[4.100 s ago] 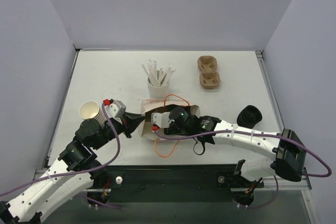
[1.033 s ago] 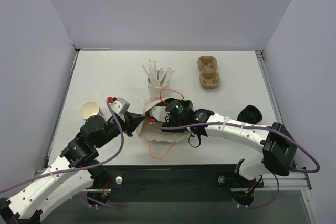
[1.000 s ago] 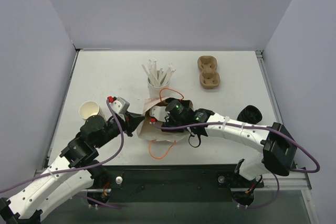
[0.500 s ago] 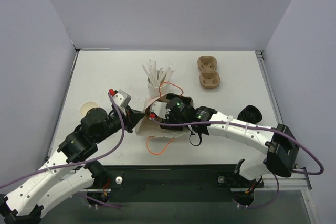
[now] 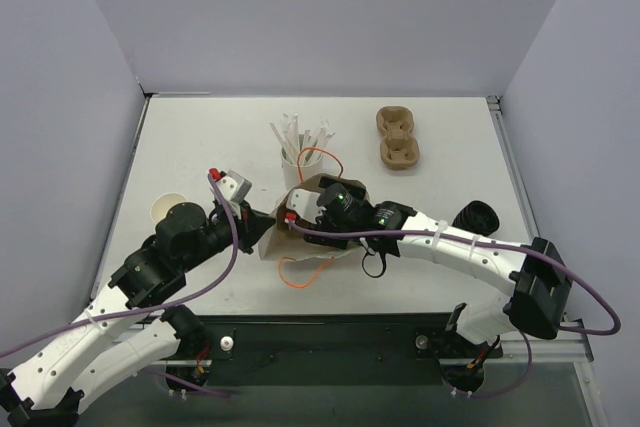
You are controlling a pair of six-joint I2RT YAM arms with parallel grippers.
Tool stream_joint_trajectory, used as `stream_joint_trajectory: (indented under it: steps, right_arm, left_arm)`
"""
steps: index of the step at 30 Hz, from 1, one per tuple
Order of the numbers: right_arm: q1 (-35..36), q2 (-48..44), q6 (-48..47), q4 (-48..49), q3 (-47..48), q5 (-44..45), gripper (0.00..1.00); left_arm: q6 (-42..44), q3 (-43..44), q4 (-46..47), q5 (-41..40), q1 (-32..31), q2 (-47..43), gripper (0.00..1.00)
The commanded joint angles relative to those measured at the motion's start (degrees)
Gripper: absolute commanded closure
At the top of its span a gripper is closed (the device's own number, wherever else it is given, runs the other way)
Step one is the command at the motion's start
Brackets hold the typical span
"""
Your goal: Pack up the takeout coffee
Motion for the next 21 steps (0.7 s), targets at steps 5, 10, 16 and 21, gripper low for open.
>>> stream_joint_trajectory:
  steps: [5,10,16,21]
  right_arm:
    - [-0.6,-1.9,3.3,-1.3,4.2,2.8,0.09]
    - [-0.6,-2.0,3.4,-1.6,4.5,3.1,0.06]
    - [-0.6,-1.6,3.1,-2.7,5.0,4.8,0.07]
    - [-0.7,-2.8,3.3,-2.6,2.4,5.9,0.08]
  left_arm:
    - [-0.7,2.4,-1.4,2.0,0.2,-0.2,1.00]
    - [0.0,1.5,-0.4,2.5,0.2,-0.9,1.00]
    - [4.2,-2.5,3.0,2.6,0.2,-4.6,1.00]
    - [8.3,-6.3,7.8,1.7,0.2,-9.4,1.00]
